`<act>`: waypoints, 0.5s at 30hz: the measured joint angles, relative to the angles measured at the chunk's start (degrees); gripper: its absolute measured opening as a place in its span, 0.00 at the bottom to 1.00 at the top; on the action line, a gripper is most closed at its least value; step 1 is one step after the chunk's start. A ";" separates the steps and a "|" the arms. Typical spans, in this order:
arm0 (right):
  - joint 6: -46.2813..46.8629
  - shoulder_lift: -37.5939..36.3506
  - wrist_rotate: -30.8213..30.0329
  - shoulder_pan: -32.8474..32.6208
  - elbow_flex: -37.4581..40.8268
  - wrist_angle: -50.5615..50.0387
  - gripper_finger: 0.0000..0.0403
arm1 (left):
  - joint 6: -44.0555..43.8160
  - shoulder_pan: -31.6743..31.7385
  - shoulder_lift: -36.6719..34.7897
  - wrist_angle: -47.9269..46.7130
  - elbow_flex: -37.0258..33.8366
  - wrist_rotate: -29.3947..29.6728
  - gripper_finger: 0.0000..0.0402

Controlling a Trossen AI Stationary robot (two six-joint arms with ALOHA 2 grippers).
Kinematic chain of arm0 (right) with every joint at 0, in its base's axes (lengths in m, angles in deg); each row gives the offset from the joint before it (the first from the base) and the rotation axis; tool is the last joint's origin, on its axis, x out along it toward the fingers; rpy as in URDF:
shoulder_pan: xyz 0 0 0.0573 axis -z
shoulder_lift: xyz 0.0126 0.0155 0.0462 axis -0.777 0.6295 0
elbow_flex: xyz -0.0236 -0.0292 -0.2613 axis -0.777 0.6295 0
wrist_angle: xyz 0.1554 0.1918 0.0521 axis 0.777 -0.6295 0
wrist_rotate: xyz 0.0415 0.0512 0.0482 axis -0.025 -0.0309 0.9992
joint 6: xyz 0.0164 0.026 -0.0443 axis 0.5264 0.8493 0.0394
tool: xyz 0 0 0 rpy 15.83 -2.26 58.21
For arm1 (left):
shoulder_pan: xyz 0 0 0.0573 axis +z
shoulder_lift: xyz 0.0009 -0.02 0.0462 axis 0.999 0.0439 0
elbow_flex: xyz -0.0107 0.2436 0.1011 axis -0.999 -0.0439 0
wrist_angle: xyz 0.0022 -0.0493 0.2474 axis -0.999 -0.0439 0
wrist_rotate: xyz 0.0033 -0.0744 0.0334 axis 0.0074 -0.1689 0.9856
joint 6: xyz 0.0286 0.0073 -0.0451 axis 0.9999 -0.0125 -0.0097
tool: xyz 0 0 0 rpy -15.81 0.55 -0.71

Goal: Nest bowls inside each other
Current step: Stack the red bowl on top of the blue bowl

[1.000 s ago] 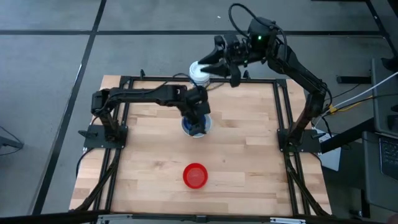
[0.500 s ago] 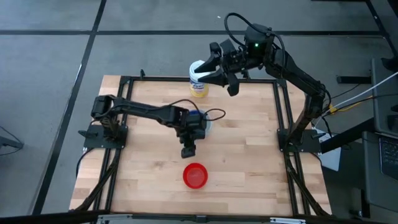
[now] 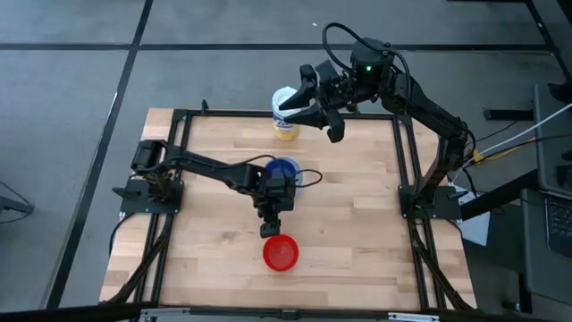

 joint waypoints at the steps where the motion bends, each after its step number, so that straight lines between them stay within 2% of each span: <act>1: 0.00 0.01 0.00 0.00 0.00 0.02 0.44 | 0.10 0.10 0.20 -0.39 -0.06 -0.05 0.44; 9: 0.31 0.01 -0.02 0.04 0.00 0.31 0.47 | 1.83 0.70 3.12 2.68 -0.06 -5.20 0.44; 15: 0.33 0.01 0.00 0.04 0.00 0.38 0.46 | 3.54 1.20 3.31 2.86 -0.03 -5.71 0.44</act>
